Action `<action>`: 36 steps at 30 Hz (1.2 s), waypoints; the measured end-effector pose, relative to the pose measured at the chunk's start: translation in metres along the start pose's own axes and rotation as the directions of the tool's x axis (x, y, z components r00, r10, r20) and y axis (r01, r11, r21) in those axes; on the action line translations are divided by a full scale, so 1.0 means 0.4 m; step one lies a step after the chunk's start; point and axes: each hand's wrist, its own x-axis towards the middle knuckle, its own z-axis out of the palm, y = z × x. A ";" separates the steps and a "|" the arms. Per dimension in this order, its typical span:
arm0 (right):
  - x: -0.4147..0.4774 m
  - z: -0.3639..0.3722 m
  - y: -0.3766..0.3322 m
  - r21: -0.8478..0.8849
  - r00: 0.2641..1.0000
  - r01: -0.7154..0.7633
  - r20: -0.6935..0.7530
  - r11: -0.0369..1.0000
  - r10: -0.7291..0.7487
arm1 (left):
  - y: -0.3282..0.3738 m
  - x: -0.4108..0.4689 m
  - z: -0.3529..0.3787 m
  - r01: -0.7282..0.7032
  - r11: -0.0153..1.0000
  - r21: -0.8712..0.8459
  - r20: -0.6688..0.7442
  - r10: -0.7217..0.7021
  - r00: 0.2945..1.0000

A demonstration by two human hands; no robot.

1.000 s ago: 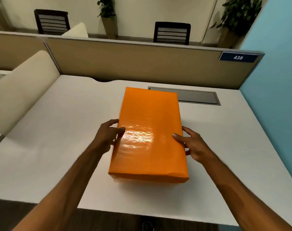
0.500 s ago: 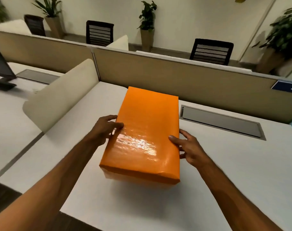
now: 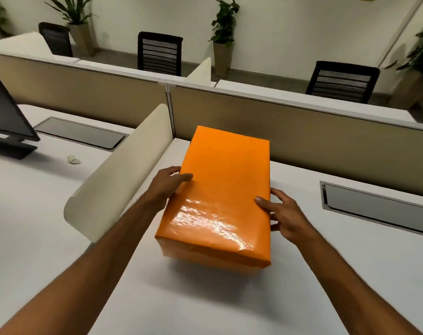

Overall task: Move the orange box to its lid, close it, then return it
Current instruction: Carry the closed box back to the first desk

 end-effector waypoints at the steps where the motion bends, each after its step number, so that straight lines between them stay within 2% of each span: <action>1: 0.028 0.028 -0.012 0.005 1.000 0.000 -0.004 1.000 0.000 | 0.007 0.032 -0.021 0.000 1.000 0.001 0.003 0.000 1.000; 12: 0.271 0.244 -0.086 0.037 1.000 -0.009 -0.020 0.999 0.010 | 0.025 0.321 -0.183 0.045 0.996 0.076 0.036 -0.048 0.998; 25: 0.371 0.313 -0.104 -0.049 0.999 0.031 -0.025 0.998 -0.033 | 0.020 0.432 -0.229 0.042 0.985 0.165 0.033 -0.048 0.998; 33: 0.357 0.323 -0.122 -0.178 0.999 -0.006 -0.034 0.984 0.000 | 0.047 0.422 -0.218 0.019 0.899 0.437 0.060 -0.050 0.997; 36: 0.340 0.317 -0.137 -0.344 0.995 0.053 -0.066 0.937 -0.081 | 0.057 0.395 -0.209 -0.005 0.836 0.549 -0.003 0.008 1.000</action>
